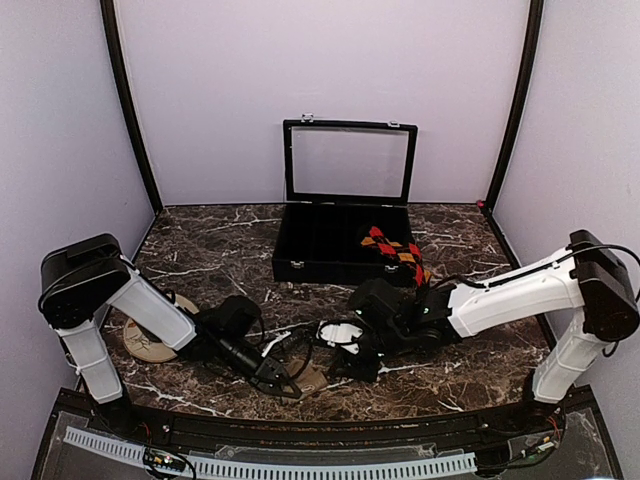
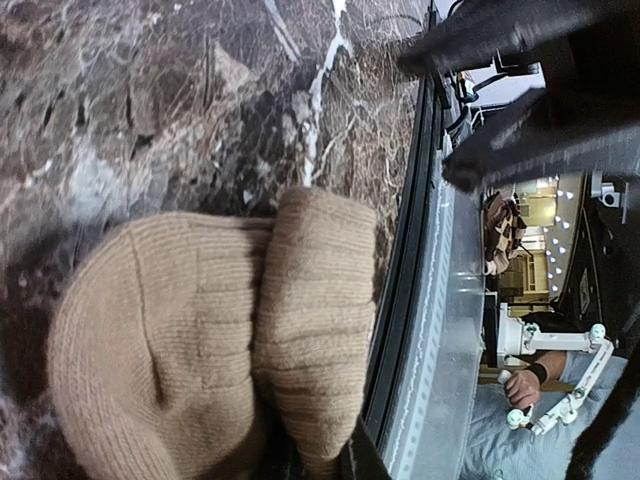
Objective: Roll the socks
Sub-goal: Roll the sock at the center of the board.
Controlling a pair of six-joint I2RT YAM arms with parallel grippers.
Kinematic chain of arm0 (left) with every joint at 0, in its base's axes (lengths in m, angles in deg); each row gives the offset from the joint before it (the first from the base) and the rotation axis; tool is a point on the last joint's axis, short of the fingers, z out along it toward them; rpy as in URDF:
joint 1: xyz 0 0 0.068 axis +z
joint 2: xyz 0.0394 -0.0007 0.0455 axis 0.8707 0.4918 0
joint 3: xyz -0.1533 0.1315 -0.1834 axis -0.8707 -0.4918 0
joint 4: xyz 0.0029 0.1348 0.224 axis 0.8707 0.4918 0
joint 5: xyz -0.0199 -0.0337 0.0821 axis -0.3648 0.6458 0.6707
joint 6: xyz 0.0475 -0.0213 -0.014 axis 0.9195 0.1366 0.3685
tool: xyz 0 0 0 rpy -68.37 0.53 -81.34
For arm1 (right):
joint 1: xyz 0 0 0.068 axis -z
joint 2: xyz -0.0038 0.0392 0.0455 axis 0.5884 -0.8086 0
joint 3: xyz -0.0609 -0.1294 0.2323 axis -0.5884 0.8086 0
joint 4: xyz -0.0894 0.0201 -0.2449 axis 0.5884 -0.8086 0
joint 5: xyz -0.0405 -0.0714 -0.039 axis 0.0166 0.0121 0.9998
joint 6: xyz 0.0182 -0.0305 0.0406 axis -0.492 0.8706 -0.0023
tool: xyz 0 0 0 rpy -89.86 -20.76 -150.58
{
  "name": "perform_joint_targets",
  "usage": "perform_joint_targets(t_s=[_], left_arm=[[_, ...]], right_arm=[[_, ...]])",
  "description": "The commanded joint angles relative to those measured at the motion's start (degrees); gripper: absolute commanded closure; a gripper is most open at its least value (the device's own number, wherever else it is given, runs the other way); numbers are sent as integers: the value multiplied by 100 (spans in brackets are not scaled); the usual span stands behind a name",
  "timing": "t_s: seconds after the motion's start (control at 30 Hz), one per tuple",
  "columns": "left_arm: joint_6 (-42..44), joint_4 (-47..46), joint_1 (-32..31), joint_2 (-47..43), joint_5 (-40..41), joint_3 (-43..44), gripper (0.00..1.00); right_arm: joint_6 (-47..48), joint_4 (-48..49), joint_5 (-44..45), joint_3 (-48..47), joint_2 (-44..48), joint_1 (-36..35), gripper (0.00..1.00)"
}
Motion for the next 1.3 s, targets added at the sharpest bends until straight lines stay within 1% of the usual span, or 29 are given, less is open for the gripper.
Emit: perform_joint_targets(t_s=[0.0, 0.13, 0.3, 0.53, 0.77, 0.87, 1.07, 1.2, 1.27], left_arm=[[111, 721, 113, 121, -204, -108, 100], [228, 851, 214, 144, -320, -85, 100], [405, 1112, 257, 281, -431, 77, 100], [489, 1240, 279, 404, -646, 158, 100], [642, 1469, 303, 503, -803, 276, 100], [644, 1480, 319, 508, -825, 285, 100], [696, 1524, 372, 512, -864, 312, 100], [864, 1731, 417, 538, -881, 399, 100], [940, 1846, 441, 551, -853, 451, 100]], right_arm=[[333, 587, 837, 96, 63, -496, 69], [574, 635, 1125, -11, -185, -847, 67], [861, 729, 1414, -171, -435, -1199, 57], [1203, 795, 1605, -370, -741, -1323, 54], [1557, 801, 1700, -524, -1003, -1336, 54], [1655, 806, 1658, -510, -1056, -1341, 55], [1683, 768, 1454, -440, -1142, -1327, 63], [1684, 709, 1329, -446, -1181, -1332, 70], [1698, 622, 1257, -502, -1216, -1328, 77]])
